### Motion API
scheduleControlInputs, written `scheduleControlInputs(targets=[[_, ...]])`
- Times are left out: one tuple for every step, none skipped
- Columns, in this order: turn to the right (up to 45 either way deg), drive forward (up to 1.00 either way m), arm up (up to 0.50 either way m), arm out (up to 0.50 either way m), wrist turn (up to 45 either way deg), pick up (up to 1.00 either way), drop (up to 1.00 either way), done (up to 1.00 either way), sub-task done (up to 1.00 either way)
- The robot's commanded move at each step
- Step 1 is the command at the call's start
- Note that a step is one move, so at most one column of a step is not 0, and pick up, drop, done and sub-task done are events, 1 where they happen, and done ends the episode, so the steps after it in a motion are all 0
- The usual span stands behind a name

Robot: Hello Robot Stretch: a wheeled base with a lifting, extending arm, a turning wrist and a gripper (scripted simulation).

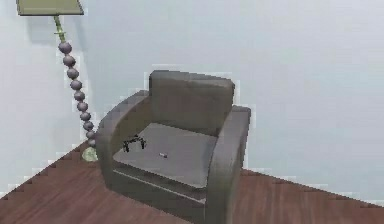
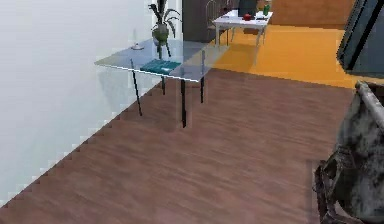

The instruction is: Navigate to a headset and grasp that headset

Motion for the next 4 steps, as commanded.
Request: scheduleControlInputs(targets=[[0.0,0.4,0.0,0.0,0.0,0.0,0.0,0.0,0.0],[-45.0,0.0,0.0,0.0,0.0,0.0,0.0,0.0,0.0],[-45.0,0.0,0.0,0.0,0.0,0.0,0.0,0.0,0.0],[-24.0,0.0,0.0,0.0,0.0,0.0,0.0,0.0,0.0]])
